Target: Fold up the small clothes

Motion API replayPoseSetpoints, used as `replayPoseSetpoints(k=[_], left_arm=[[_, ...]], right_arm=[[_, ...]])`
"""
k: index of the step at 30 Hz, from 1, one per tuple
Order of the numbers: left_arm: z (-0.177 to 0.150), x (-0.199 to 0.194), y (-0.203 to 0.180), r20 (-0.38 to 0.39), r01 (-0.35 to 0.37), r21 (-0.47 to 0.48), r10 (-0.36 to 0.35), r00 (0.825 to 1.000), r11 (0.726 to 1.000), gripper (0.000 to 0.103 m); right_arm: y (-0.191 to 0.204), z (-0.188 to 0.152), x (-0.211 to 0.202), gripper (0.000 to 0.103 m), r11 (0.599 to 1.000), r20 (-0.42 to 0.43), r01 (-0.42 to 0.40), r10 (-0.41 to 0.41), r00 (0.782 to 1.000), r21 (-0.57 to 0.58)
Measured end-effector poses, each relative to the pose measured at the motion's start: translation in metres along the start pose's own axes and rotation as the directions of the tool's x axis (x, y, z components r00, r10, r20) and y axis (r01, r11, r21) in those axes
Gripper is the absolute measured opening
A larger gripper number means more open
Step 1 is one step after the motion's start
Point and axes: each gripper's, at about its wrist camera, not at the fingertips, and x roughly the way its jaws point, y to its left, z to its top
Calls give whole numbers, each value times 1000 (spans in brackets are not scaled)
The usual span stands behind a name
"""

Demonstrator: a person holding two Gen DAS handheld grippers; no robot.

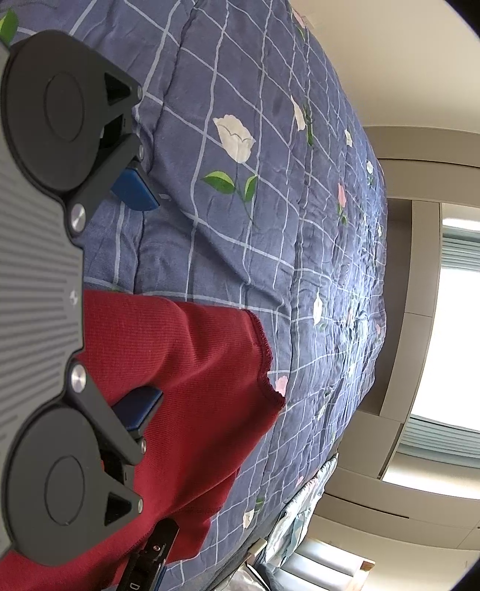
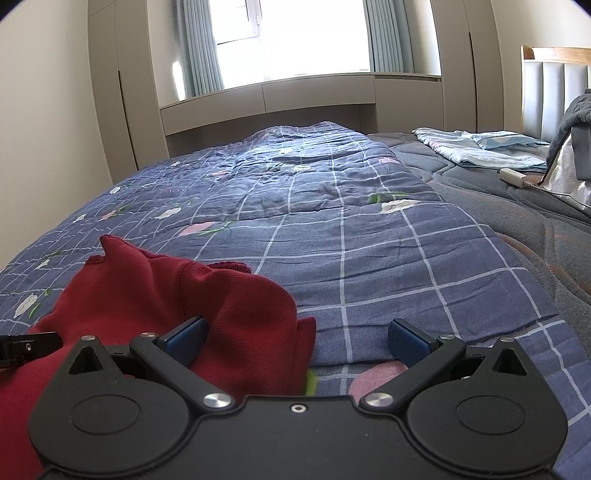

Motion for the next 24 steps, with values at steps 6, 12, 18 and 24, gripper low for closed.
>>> replayPoseSetpoints(k=[6,12,18,24], left_arm=[[0,-1,0,3,1,-1,-1,1000,1000,103],[4,0,5,-13,33,-19,-33,999,999,103],[15,-20,12,-14,70,-36,-70,997,997,103],[22,-42,28,-4,191,-49,-192,981,980,103]], right_arm=[[0,0,0,102,1000,1,-1,1,1000,3],[-4,-1,-4,102,1000,17,-17,17,1000,24],[-7,-3,-15,103,998,68,-22,18,998,55],[-15,-13,-31,103,986,70,-60,49,996,157]])
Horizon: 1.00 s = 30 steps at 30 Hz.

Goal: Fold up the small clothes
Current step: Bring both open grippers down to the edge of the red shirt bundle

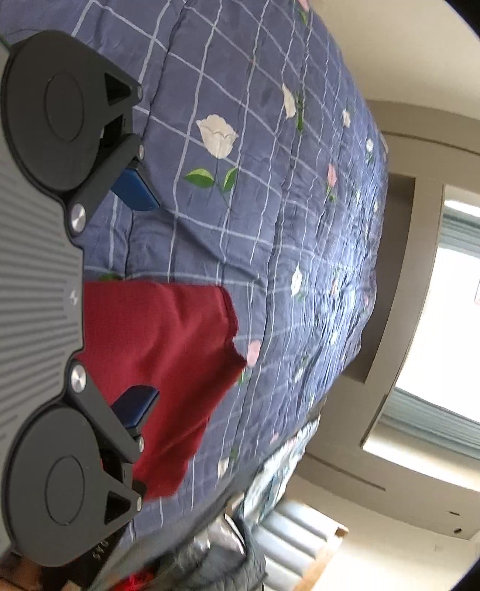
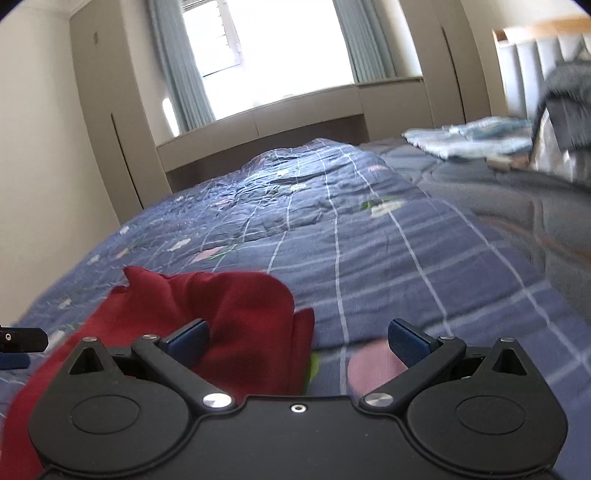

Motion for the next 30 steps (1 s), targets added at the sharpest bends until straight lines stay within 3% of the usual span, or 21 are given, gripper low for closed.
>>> replayPoseSetpoints(k=[6,12,16,26,30], left_arm=[[-11,7,10,-102,29,2,-29,994,1000,102],[-19,12,31,-159,145,-105,-160,974,984,102],[-20,15,33,-168,165,-114,-183,969,980,102],[-22,17,32,-163,167,-120,-185,969,979,102],[-24,17,31,-178,259,-125,-278,944,958,102]], right_arm=[[-10,-13,-22,103,991,-14,-56,58,998,123],[-4,-30,-42,103,974,10,-191,191,981,124],[-5,-29,-36,103,970,-24,-198,204,979,140],[-6,-30,-36,103,968,-19,-205,209,978,143],[-6,-30,-36,103,968,-17,-207,211,977,146]])
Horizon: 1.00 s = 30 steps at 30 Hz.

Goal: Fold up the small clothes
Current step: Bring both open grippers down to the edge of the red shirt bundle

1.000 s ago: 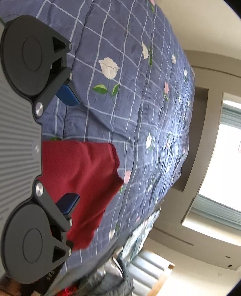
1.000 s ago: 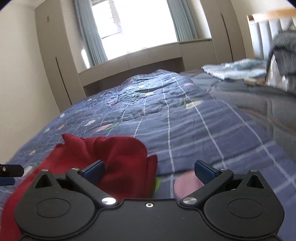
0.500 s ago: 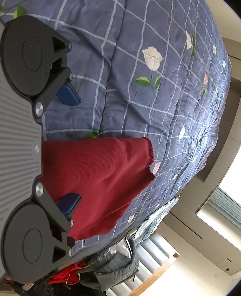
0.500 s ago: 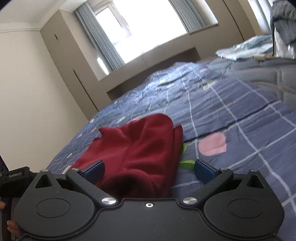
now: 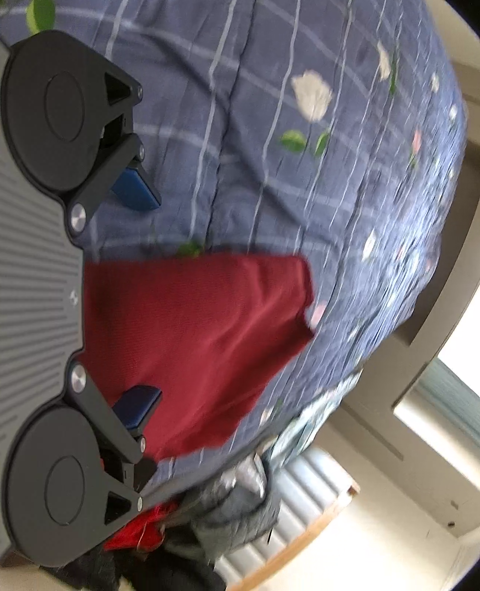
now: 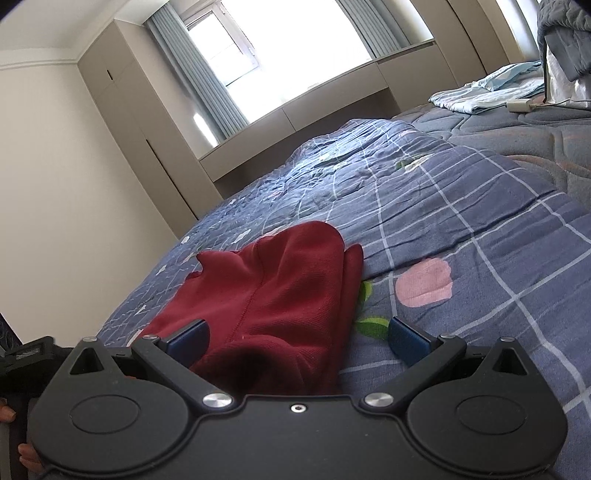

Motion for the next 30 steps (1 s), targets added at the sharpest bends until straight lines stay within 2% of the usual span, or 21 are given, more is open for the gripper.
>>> replayPoseSetpoints(k=[2,5,10,17,19,21,30], left_arm=[[-2,2,-5,-16,23,25,-22,1000,999,102],[-4,6,-9,-22,2,54,-1,1000,999,102],[-2,10,-4,-26,15,6,-15,1000,1000,103],[-5,11,-6,-21,1,32,-1,1000,1000,103],[-5,11,-6,-19,2,29,-1,1000,1000,103],[-6,11,-6,-19,2,29,-1,1000,1000,103],[-4,13,-5,-32,-2,29,3,999,1000,103]], right_arm=[[0,0,0,103,1000,0,0,0,1000,0],[0,0,0,103,1000,1,-2,2,1000,-1],[-3,0,-3,103,999,12,-43,43,999,12],[3,-1,-2,103,997,-1,-75,75,997,-15],[5,-1,-2,100,997,-9,-77,77,997,-29],[8,-2,0,90,996,-18,-76,75,997,-42],[8,-3,1,86,996,-31,-74,73,997,-45]])
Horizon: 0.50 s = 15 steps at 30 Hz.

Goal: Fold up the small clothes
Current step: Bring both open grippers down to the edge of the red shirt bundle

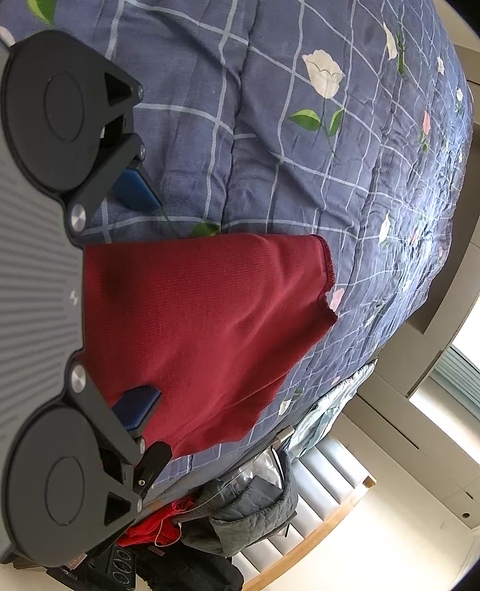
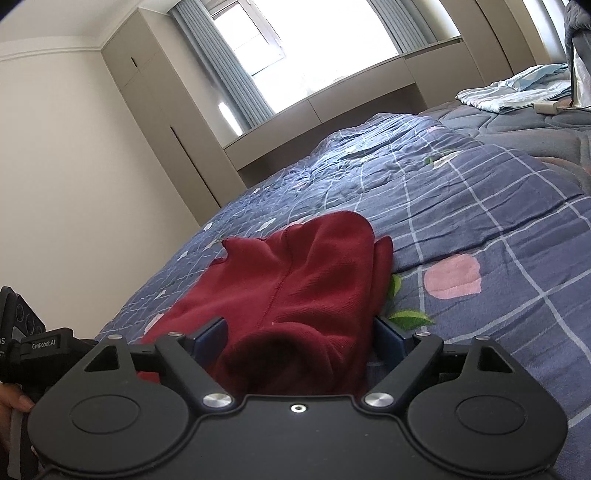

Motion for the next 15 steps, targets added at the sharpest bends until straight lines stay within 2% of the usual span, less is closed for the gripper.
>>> replayPoseSetpoints(k=[11,15], left_arm=[[1,1,-3,-5,-26,-15,26,1000,1000,103],[5,1,-8,-33,-68,-37,67,997,997,103]], right_arm=[[-5,0,-1,86,999,1,-15,15,1000,28],[-3,0,0,85,1000,-1,-7,7,1000,21]])
